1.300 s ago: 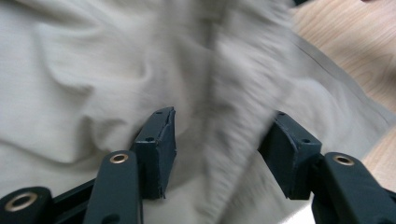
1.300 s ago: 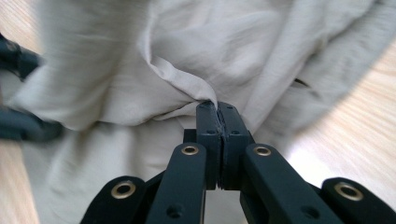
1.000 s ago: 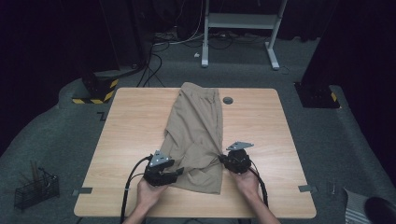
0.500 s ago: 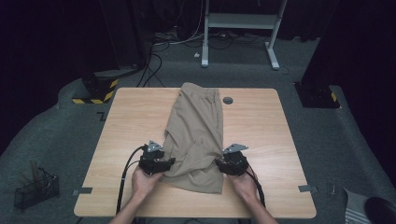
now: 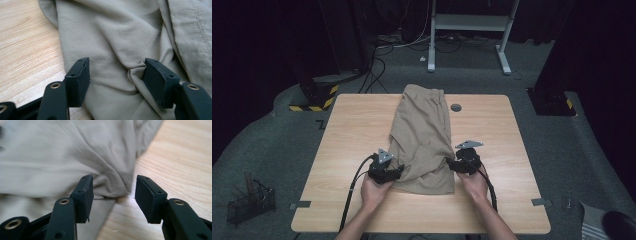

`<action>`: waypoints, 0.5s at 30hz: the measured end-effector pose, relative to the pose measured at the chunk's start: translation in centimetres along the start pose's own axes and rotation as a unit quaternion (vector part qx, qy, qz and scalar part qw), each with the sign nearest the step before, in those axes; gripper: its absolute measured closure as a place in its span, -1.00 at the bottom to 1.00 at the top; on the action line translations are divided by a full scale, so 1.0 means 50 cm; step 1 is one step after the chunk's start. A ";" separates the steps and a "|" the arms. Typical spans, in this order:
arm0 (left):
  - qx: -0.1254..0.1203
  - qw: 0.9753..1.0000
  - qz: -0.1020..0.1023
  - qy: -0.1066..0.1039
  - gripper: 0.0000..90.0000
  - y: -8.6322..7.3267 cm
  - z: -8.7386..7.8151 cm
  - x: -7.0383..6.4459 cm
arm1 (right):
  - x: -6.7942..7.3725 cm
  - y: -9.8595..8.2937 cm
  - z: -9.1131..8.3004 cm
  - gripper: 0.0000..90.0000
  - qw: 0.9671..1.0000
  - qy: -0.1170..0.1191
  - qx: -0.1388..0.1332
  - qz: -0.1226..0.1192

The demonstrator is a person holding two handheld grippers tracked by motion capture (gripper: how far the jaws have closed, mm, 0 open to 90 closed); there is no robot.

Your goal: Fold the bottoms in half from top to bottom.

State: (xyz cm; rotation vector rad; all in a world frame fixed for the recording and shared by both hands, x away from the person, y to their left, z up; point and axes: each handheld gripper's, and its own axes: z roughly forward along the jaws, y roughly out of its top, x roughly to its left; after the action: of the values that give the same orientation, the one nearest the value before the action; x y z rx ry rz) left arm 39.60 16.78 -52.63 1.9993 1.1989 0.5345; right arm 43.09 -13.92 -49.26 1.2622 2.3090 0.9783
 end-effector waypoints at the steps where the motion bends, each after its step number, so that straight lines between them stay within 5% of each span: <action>1: -0.001 1.000 -0.001 0.001 -0.15 0.000 0.000 -0.001 | 0.006 0.004 -0.009 0.11 1.000 0.003 -0.007 -0.005; 6: 0.000 1.000 -0.001 0.007 -0.19 0.000 0.001 -0.002 | 0.038 0.046 -0.018 0.12 0.999 0.032 -0.021 -0.021; 11: 0.001 1.000 -0.005 0.007 -0.20 0.000 0.001 -0.001 | 0.062 0.088 0.025 0.10 0.999 0.038 -0.004 -0.028; 15: 0.000 1.000 -0.009 0.003 -0.21 0.000 0.000 0.000 | 0.060 0.099 0.063 0.53 0.998 0.059 0.017 -0.014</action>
State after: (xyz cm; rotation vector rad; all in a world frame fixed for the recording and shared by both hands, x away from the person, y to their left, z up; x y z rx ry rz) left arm 39.63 16.78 -52.63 1.9867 1.2186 0.5317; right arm 46.24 -8.28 -47.88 1.2126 2.4350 1.0359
